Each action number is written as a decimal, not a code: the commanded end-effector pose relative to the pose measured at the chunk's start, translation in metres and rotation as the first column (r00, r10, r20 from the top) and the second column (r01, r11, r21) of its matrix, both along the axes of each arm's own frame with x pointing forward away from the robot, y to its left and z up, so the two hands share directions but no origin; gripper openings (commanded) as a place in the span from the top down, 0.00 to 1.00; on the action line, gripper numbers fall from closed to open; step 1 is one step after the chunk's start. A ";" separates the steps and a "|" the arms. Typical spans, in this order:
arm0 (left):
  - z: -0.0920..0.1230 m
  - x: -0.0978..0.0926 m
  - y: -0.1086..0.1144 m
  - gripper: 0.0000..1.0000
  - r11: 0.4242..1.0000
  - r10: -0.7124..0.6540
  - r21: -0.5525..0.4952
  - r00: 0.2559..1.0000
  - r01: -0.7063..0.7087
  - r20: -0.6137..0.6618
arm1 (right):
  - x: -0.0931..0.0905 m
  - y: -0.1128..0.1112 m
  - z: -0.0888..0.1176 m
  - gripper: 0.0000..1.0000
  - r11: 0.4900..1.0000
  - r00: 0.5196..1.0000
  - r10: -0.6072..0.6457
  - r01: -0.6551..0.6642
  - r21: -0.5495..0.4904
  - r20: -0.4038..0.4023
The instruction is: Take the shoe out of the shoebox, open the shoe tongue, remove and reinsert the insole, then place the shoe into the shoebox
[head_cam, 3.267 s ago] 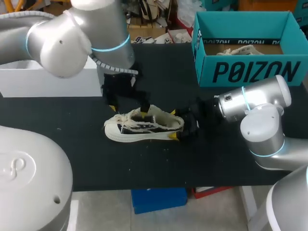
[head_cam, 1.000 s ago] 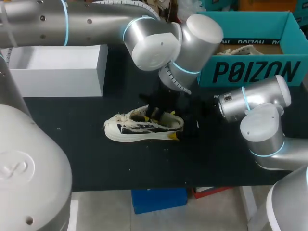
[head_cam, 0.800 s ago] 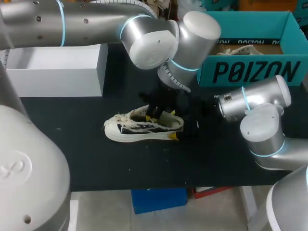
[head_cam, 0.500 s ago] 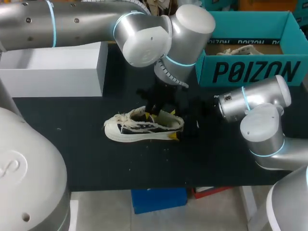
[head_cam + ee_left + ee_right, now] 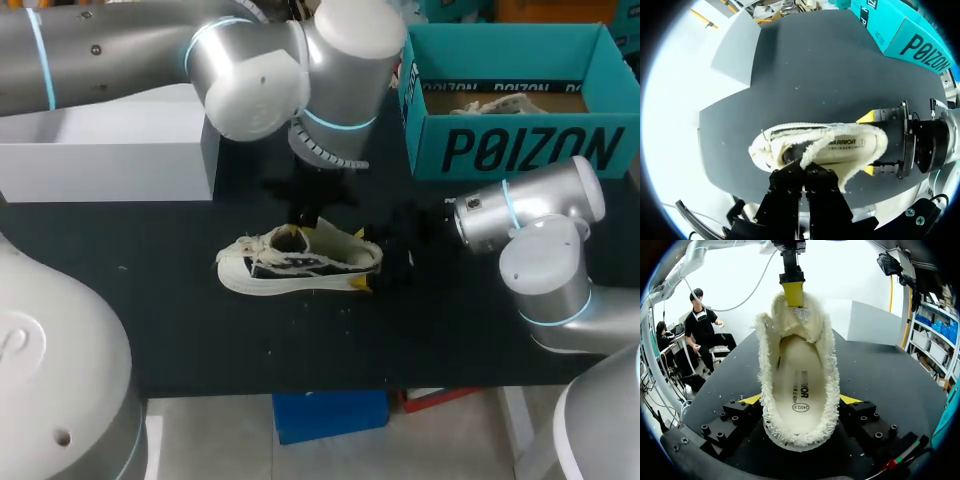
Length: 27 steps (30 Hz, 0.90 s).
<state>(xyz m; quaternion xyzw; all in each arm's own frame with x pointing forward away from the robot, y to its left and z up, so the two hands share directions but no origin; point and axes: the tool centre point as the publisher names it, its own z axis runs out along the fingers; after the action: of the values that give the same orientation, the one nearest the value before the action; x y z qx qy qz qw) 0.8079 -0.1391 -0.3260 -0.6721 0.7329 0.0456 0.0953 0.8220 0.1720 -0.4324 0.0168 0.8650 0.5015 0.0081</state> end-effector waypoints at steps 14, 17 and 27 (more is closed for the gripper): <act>0.013 -0.011 0.046 1.00 0.977 0.048 -0.210 0.994 -0.027 0.094 | 0.001 0.001 -0.003 1.00 1.000 1.000 -0.002 0.002 -0.001 0.001; 0.014 -0.011 0.052 1.00 0.974 0.059 -0.226 0.993 -0.034 0.104 | 0.001 0.001 -0.003 1.00 1.000 1.000 -0.002 0.002 -0.001 0.001; 0.008 -0.012 0.071 1.00 0.963 0.096 -0.263 0.989 -0.064 0.111 | 0.001 0.001 -0.003 1.00 1.000 1.000 -0.002 0.002 -0.001 0.001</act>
<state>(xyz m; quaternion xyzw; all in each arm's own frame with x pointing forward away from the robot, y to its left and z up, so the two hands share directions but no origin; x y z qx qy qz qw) 0.7986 -0.0775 -0.3163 -0.7121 0.6954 -0.0524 0.0808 0.8221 0.1729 -0.4321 0.0163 0.8648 0.5017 0.0081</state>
